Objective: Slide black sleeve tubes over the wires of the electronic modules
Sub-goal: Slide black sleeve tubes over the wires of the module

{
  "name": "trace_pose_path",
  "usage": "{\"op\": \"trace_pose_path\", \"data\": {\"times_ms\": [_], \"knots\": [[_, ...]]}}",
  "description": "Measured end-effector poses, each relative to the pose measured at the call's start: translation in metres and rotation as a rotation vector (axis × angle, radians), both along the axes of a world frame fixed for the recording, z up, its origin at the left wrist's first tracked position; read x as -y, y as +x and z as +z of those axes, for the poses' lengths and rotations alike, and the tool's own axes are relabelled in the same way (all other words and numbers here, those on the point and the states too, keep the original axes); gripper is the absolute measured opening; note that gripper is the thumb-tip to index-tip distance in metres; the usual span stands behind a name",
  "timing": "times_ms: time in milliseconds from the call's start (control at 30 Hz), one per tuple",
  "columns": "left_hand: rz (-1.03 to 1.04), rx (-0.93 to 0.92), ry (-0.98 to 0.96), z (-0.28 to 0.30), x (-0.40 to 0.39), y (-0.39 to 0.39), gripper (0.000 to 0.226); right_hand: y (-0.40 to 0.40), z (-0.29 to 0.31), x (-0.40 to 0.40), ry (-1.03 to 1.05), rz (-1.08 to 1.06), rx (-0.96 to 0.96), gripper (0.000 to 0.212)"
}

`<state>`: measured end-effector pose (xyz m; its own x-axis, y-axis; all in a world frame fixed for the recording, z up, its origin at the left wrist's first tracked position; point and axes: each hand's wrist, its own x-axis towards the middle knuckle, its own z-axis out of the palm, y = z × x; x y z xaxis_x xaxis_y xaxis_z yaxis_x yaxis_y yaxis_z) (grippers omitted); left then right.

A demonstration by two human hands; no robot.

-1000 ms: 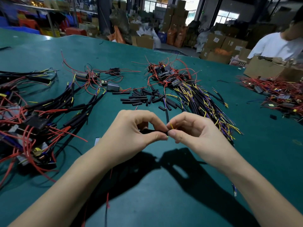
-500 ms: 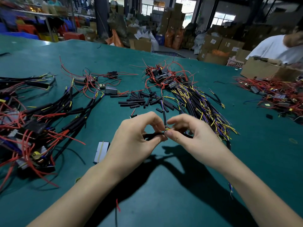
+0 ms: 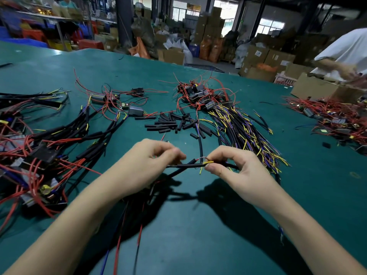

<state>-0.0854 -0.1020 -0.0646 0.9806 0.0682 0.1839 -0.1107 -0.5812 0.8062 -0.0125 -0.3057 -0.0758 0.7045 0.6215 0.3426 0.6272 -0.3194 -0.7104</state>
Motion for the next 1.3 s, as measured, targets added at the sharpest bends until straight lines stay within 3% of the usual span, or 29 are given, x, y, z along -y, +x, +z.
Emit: {"op": "trace_pose_path", "data": {"times_ms": [100, 267, 400, 667, 933, 1300], "knots": [[-0.154, -0.164, -0.067, 0.001, 0.000, -0.001, 0.025, 0.000, 0.002, 0.002, -0.040, -0.001, 0.036, 0.014], [-0.181, -0.156, -0.148, -0.004, -0.004, 0.003, 0.010, 0.004, 0.009, 0.008, -0.096, 0.085, -0.064, 0.015], [-0.162, -0.101, -0.154, -0.009, -0.001, 0.005, 0.006, 0.004, 0.014, 0.013, -0.018, 0.115, -0.212, 0.010], [-0.001, 0.037, 0.027, -0.010, 0.000, 0.003, 0.009, 0.000, 0.010, 0.006, -0.119, -0.031, -0.006, 0.010], [-0.002, 0.167, 0.228, -0.008, 0.004, 0.000, 0.007, -0.010, 0.011, -0.003, -0.147, -0.124, 0.062, 0.015], [-0.040, 0.254, 0.141, -0.009, 0.011, 0.000, 0.004, -0.013, 0.014, -0.001, -0.194, -0.137, 0.124, 0.012]]}}
